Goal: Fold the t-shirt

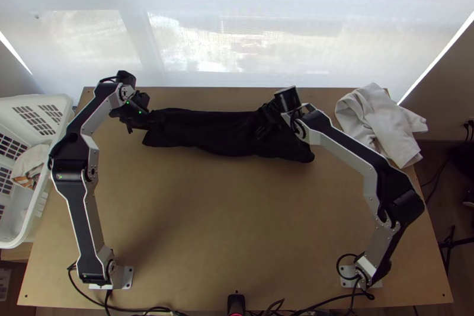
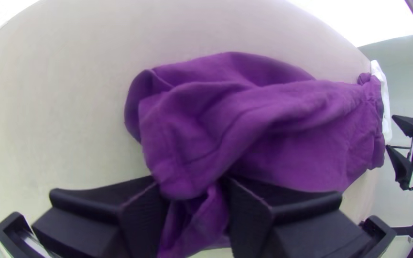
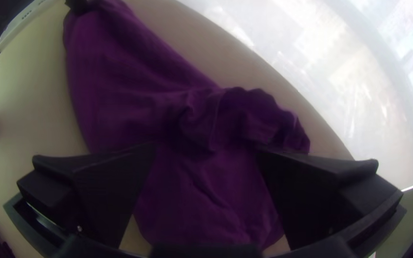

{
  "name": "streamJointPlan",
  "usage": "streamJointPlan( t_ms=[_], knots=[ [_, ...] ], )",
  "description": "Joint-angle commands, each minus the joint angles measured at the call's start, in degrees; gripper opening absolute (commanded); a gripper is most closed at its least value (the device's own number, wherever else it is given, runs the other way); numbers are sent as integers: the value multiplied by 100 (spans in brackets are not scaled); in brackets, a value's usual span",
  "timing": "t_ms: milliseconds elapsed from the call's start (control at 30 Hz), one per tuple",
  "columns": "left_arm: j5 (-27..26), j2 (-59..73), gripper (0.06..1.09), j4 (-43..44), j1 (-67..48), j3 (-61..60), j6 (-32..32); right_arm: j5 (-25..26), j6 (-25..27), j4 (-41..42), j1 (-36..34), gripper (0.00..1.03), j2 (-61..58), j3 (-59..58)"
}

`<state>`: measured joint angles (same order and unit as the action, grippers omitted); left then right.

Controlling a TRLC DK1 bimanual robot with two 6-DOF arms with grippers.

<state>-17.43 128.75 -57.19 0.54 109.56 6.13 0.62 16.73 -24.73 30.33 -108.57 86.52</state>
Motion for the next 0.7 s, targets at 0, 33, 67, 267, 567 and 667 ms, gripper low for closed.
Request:
streamJointPlan(
  t_ms=[0,33,67,267,567,667],
  knots=[
    [-85,-87,9,-12,-36,39,-68,-1,-3,39,-18,98,-278,-162],
    [-85,-113,9,-12,-36,48,-77,-1,-3,56,-18,98,-322,-179],
    [-94,-139,9,-29,-36,83,-95,-1,-3,56,-27,98,-375,-188],
    [-94,-456,9,-126,-106,365,-121,-1,6,135,-36,98,-639,-171],
    [-340,-579,9,-688,-335,1507,-112,8,6,179,-44,98,-1087,-153],
    [-454,-579,9,-820,-423,1867,-121,8,6,197,-53,98,-1192,-171]
  ],
)
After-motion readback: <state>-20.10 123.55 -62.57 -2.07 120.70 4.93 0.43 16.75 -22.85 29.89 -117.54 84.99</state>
